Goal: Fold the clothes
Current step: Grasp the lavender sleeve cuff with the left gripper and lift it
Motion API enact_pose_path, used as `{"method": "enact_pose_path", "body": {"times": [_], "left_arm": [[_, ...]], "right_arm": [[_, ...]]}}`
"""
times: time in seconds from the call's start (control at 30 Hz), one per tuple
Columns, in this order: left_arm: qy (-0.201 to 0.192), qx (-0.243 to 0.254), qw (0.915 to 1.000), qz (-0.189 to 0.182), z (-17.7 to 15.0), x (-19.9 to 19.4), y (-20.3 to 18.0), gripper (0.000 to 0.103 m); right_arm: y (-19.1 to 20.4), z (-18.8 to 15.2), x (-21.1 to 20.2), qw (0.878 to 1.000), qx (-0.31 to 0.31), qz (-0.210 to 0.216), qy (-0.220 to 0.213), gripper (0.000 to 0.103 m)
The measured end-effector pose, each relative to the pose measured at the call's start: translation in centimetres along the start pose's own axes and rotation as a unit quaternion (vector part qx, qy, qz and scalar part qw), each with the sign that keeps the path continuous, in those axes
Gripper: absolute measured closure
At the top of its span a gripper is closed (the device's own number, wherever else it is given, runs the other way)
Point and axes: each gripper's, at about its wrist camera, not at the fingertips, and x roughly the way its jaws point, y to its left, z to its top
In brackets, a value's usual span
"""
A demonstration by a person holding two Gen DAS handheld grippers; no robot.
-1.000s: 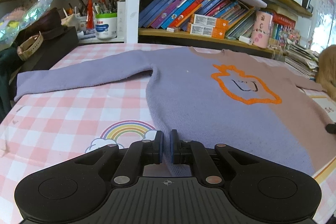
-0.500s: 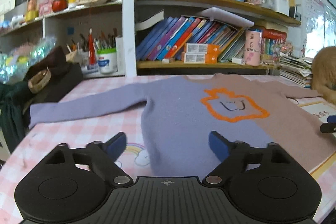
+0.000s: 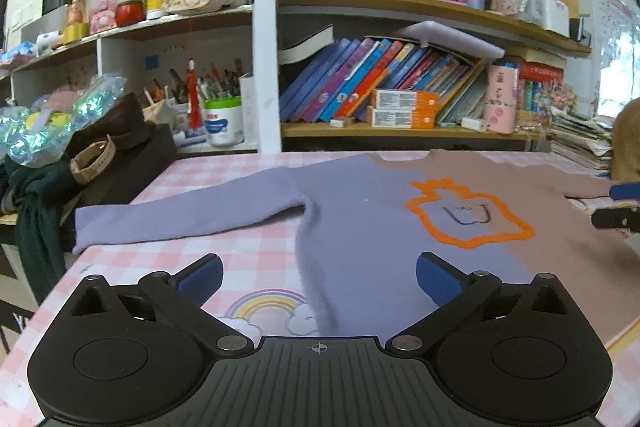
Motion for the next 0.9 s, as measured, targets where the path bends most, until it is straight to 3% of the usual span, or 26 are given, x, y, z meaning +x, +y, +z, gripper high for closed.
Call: {"method": "enact_pose_path", "body": {"times": [0.17, 0.3, 0.5, 0.77, 0.9], "left_arm": [[0.021, 0.006, 0.9996, 0.02, 0.8, 1.7, 1.2, 0.0], [0.033, 0.011, 0.9975, 0.062, 1.6, 3.6, 2.6, 0.0], [0.054, 0.019, 0.99, 0.129, 2.9, 6.9, 5.4, 0.0], [0.094, -0.064, 0.9803, 0.162, 4.3, 10.2, 10.9, 0.0], [0.116, -0.111, 0.9683, 0.192, 4.3, 11.8, 14.1, 0.0]], "right_arm": [[0.4, 1.8, 2.6, 0.999, -0.031, 0.021, -0.005, 0.013], [0.2, 1.9, 4.7, 0.998, -0.056, 0.016, -0.005, 0.013], [-1.1, 1.0, 6.3, 0.999, -0.038, 0.021, -0.003, 0.013], [-1.3, 0.3, 6.4, 0.999, -0.035, 0.038, -0.002, 0.013], [-1.0, 0.2, 6.3, 0.998, -0.045, 0.042, -0.004, 0.013]]}}
